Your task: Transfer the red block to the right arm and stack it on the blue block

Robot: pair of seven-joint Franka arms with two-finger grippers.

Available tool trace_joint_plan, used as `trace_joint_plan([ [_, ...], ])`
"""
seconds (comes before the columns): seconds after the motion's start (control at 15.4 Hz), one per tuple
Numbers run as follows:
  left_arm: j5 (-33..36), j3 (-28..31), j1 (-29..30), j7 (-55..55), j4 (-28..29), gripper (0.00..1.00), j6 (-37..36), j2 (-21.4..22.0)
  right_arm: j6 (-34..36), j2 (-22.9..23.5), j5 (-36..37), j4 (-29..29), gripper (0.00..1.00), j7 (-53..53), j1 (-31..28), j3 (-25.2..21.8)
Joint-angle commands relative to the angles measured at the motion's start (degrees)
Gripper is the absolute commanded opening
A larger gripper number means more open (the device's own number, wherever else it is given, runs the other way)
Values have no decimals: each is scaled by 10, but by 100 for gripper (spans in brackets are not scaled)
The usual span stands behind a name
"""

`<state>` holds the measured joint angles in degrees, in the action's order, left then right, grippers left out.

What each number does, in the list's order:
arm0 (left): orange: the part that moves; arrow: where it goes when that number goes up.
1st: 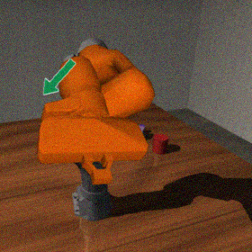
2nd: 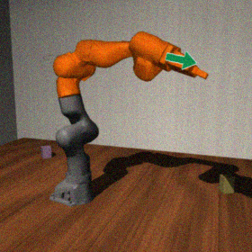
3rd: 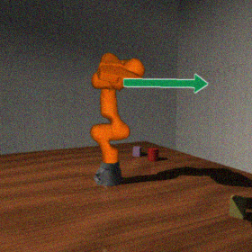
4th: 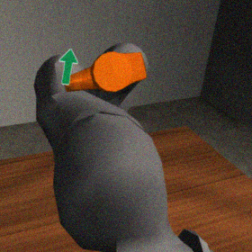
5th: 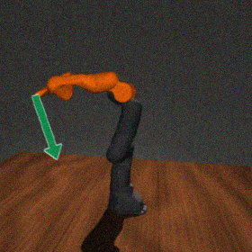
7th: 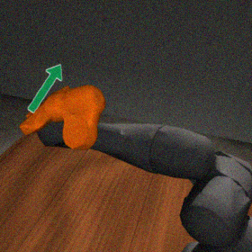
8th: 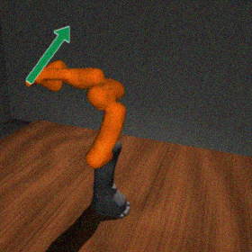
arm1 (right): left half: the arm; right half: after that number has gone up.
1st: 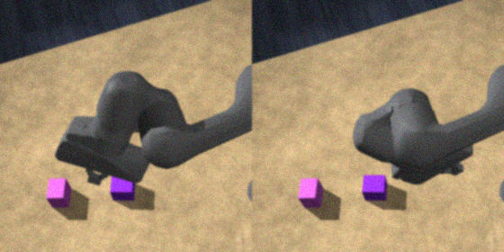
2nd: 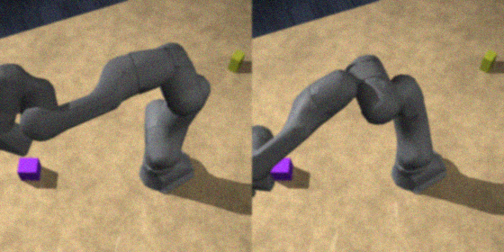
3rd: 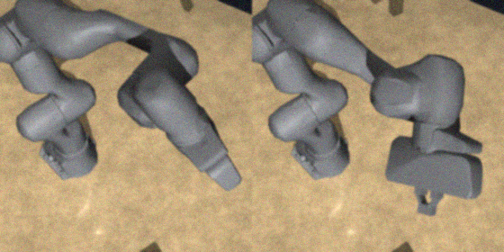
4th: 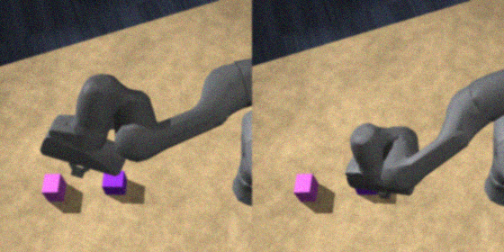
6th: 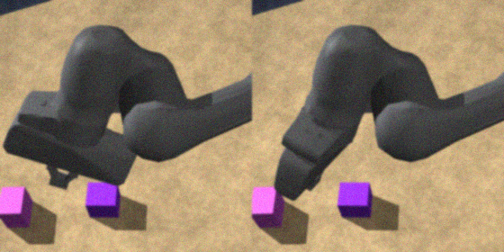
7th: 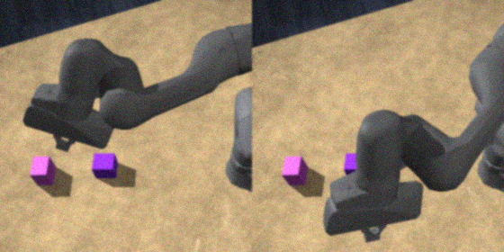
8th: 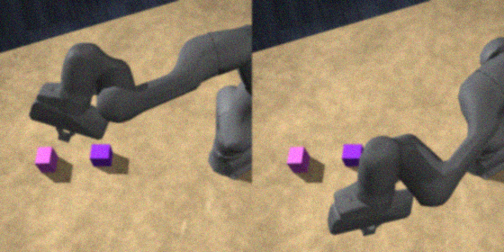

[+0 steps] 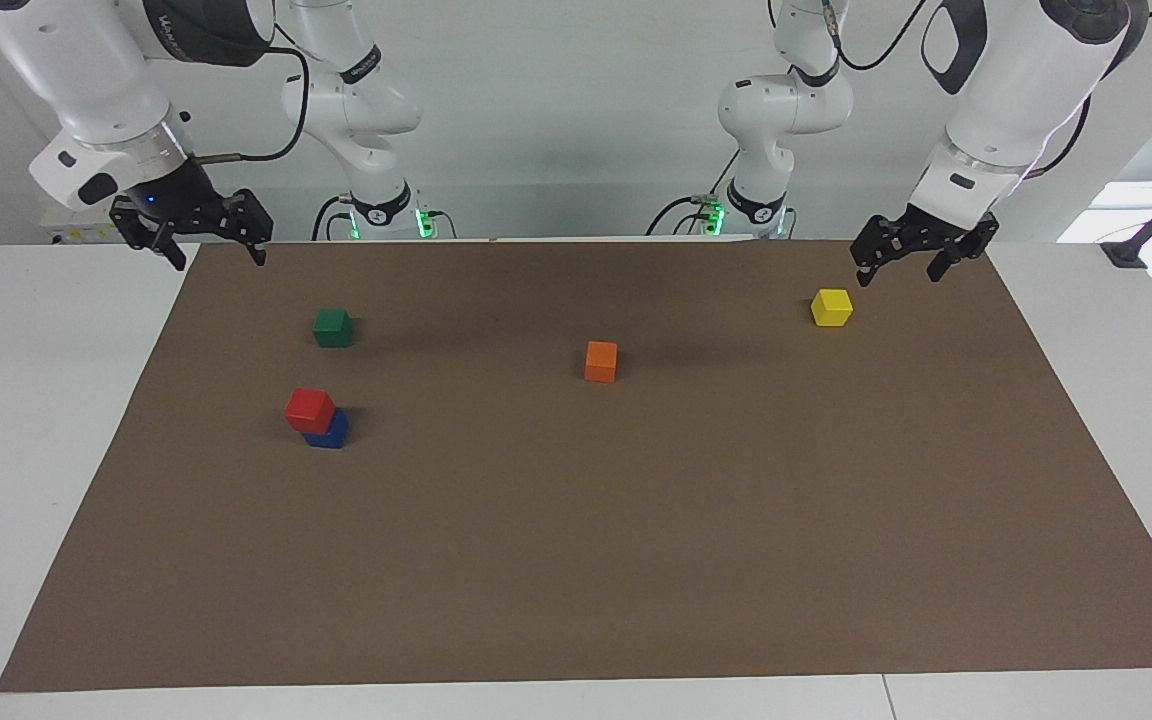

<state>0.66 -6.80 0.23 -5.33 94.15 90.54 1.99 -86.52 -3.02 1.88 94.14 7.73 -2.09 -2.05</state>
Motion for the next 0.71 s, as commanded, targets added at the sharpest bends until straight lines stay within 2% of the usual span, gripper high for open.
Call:
trace_joint_plan([
  [0.0, 8, 6, -7, 7, 6, 100, 5, 13, 9, -2, -11, -3, 100, 11, -4, -5],
  [0.65, 8, 6, -6, 8, 3, 100, 6, 18, 9, -2, -8, -3, 100, 11, -9, -4],
])
